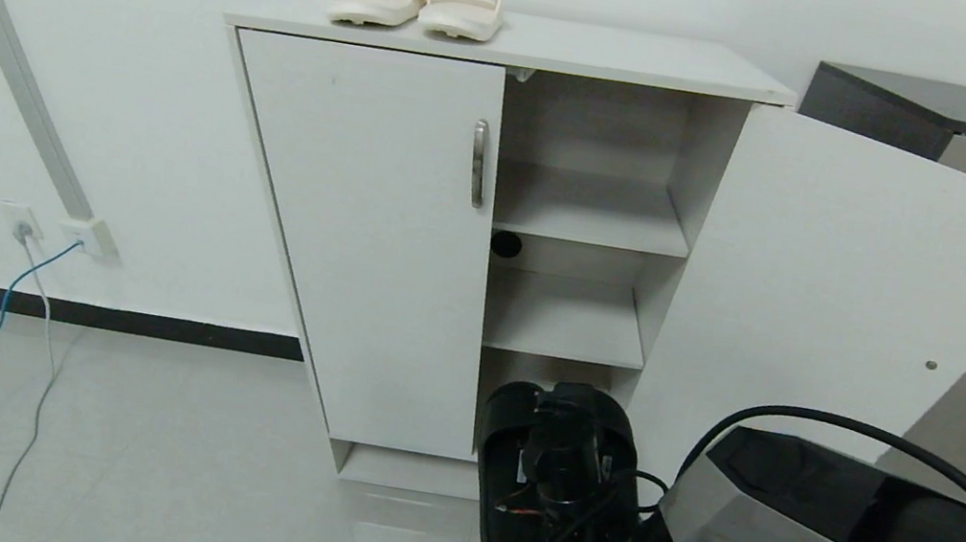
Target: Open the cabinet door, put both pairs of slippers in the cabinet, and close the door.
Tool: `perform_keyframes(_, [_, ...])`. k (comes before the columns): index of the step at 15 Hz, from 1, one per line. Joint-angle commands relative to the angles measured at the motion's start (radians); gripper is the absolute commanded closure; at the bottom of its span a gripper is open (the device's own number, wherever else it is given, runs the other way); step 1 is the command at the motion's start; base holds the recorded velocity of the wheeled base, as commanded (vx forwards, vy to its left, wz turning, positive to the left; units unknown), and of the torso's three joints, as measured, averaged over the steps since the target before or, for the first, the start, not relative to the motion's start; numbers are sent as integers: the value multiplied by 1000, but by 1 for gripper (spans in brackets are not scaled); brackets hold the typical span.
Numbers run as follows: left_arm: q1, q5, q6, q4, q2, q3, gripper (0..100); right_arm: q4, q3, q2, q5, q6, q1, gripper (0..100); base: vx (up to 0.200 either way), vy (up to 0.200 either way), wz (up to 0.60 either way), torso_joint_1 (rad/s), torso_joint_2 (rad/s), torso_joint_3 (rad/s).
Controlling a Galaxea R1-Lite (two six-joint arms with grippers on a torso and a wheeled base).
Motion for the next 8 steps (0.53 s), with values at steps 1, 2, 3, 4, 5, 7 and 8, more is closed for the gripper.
perform_keyframes(1, [0, 0, 0, 0, 1, 0, 100, 0, -40, 36, 2, -2, -11, 100, 0, 0, 0, 7, 2, -207])
perform_keyframes(2, [0, 0, 0, 0, 1, 0, 100, -2, -70, 59, 1, -8, -17, 100, 0, 0, 0, 12, -2, -193])
perform_keyframes(3, [0, 0, 0, 0, 1, 0, 100, -6, -94, 77, -6, -27, -22, 100, 0, 0, 0, 7, 2, -198])
perform_keyframes(4, [0, 0, 0, 0, 1, 0, 100, -23, -109, 85, -7, -45, -28, 100, 0, 0, 0, 2, 2, -188])
perform_keyframes(5, [0, 0, 0, 0, 1, 0, 100, -56, -116, 87, -7, -60, -34, 100, 0, 0, 0, 2, -2, -198])
perform_keyframes(7, [0, 0, 0, 0, 1, 0, 100, -143, -116, 88, -7, -117, -51, 100, 0, 0, 0, 5, 2, -200])
perform_keyframes(8, [0, 0, 0, 0, 1, 0, 100, -191, -114, 93, -7, -146, -59, 100, 0, 0, 0, 7, 2, -139])
